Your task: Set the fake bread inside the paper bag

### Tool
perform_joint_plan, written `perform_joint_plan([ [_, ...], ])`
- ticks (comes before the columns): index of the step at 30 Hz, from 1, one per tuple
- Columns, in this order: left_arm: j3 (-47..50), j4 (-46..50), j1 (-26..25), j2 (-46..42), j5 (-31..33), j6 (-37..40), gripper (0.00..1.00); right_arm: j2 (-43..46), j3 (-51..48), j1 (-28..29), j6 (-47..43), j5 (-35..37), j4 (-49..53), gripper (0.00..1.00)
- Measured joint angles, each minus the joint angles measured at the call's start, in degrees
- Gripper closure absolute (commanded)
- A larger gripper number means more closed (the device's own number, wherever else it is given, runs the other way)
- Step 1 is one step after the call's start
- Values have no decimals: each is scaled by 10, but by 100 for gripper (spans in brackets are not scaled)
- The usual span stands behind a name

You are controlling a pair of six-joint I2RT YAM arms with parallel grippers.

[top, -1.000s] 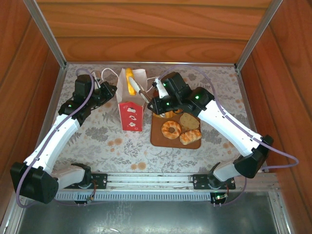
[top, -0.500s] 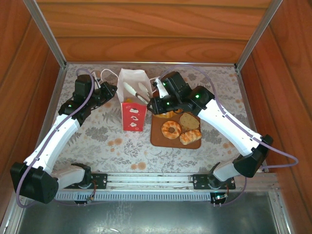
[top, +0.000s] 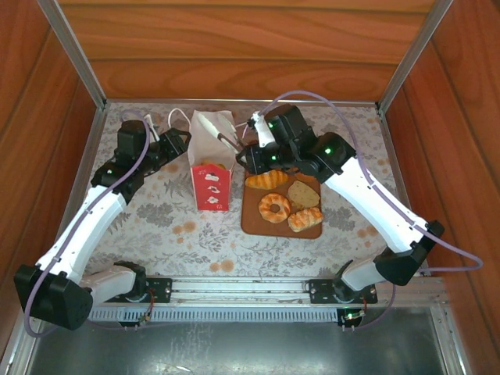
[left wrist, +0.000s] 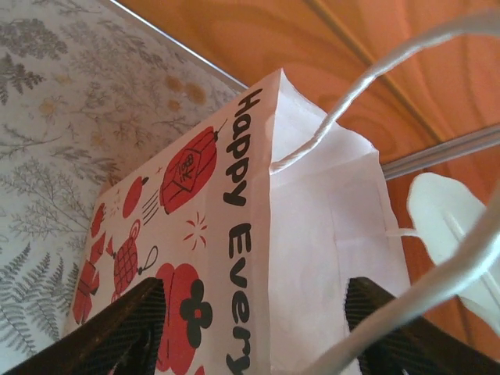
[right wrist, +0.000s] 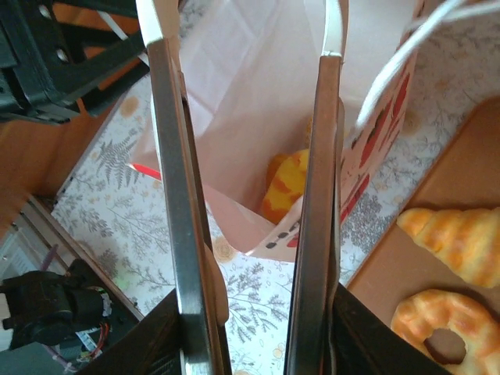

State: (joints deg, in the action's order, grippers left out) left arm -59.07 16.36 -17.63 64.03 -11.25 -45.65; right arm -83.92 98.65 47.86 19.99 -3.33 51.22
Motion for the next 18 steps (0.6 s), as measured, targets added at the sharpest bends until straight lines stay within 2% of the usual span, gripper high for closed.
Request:
perform_joint_plan([
  [7,0,0,5,-18,32,24,7,13,62,-38,-14,-18,7,60],
  [12,0,3,5,-28,49,26,5,28,95,-82,-24,-27,7,60],
  [18,12,8,5,-53,55,28,3,57,73,-169,-42,-13,28,60],
])
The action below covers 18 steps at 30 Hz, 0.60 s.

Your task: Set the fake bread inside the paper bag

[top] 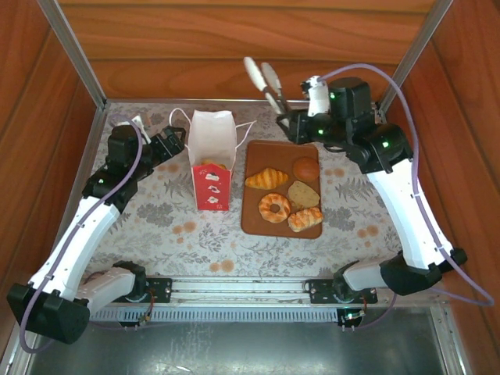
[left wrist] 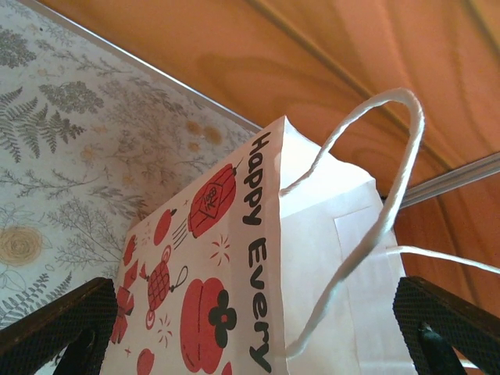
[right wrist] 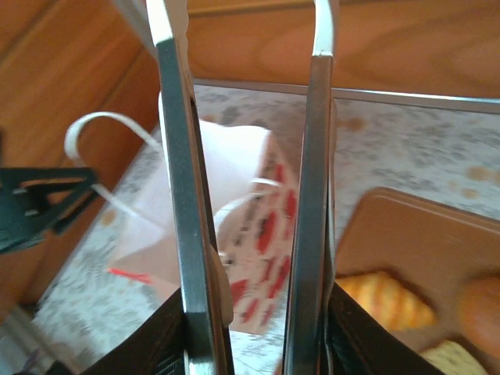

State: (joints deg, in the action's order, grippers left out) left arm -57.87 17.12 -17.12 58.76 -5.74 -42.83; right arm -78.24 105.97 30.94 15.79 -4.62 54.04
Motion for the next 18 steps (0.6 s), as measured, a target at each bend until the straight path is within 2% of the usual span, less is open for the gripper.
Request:
perform_joint_plan([
  [8,0,6,3,-2,19,7,3,56,-138,-75,-22,39,33,60],
  [18,0,9,9,5,40,1,3,56,-224,-108,-49,57,63,60],
])
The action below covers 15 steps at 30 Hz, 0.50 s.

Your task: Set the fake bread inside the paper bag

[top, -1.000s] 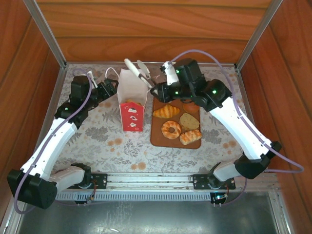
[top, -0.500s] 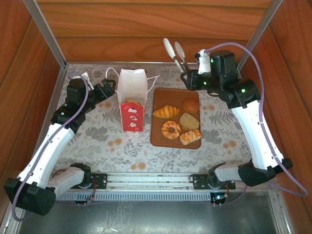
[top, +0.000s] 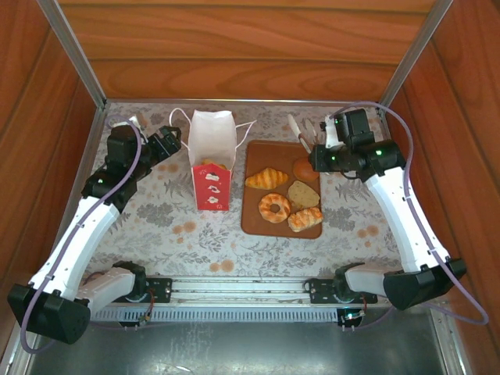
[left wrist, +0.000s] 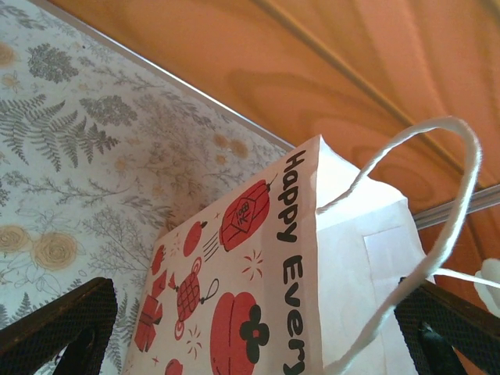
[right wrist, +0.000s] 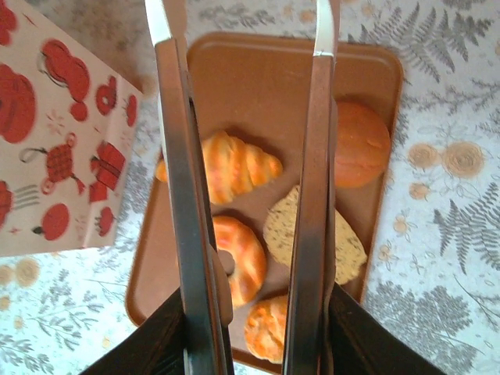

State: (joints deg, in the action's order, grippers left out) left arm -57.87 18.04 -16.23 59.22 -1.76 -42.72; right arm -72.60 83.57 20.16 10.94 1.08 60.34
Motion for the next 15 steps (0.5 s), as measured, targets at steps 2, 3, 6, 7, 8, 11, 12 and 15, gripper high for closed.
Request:
perform_joint_plan([
  [2,0,2,0,2,0,-4,3,-4,-5,-3,-6,4,6,60],
  [3,0,3,0,2,0,-6,4,-6,-5,-4,-9,7,10,60],
  [6,0,6,0,2,-5,-10,3,-14,-6,-7,-19,19,25,60],
  [7,0,7,0,2,-10,-12,4,-16,-6,-8,-24,23,31,60],
  [8,0,8,0,2,-15,-13,3,-17,-6,-8,-26,28,37,60],
  [11,0,9,0,2,-34,-17,3,-17,-6,-8,-38,42,53,59],
  [12,0,9,0,2,-42,-19,3,-17,-6,-8,-42,46,58,59],
  [15,5,9,-1,-3,-58,-24,4,-17,-7,-10,-57,55,71,59],
])
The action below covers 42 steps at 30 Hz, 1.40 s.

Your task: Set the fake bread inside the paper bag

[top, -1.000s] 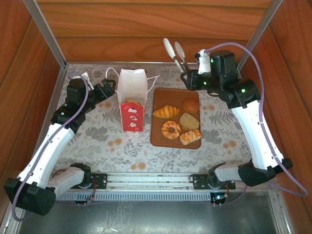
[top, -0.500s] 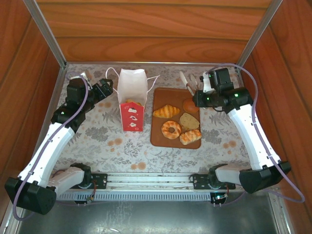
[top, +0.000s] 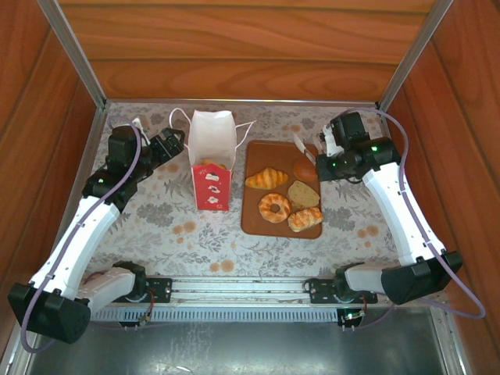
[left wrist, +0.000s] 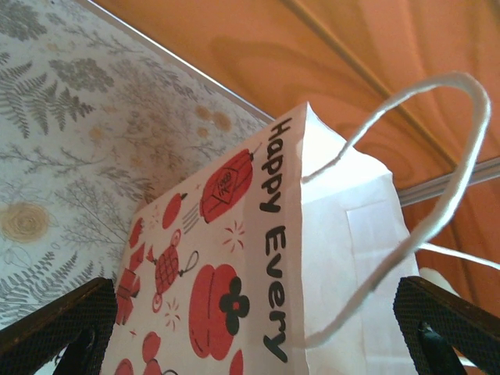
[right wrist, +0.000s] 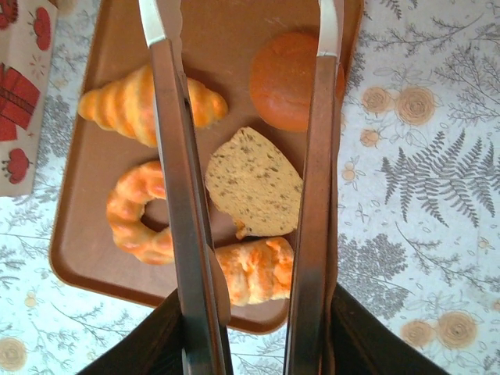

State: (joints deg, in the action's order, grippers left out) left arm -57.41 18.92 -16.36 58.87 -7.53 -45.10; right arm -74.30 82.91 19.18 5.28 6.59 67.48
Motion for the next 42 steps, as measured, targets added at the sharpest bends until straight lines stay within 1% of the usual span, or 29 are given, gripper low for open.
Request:
perform_joint_plan([
  [5,15,7,-7,-19,-5,-9,8,-3,2,-3,-24,23,28,58],
  [11,29,17,-22,-21,-4,-17,9,-20,4,-5,-48,42,64,57],
  [16,31,19,-41,-6,-4,-25,9,-46,4,-6,-61,59,79,53],
  [20,31,19,-48,12,-4,-29,11,-70,4,-11,-65,69,86,53],
  [25,31,19,-54,30,-5,-30,12,-97,-1,-21,-66,66,81,53],
  [30,30,19,-55,31,-5,-30,11,-116,-1,-23,-67,55,70,53],
  [42,30,19,-55,31,-4,-29,11,-168,-1,-23,-67,53,56,52],
])
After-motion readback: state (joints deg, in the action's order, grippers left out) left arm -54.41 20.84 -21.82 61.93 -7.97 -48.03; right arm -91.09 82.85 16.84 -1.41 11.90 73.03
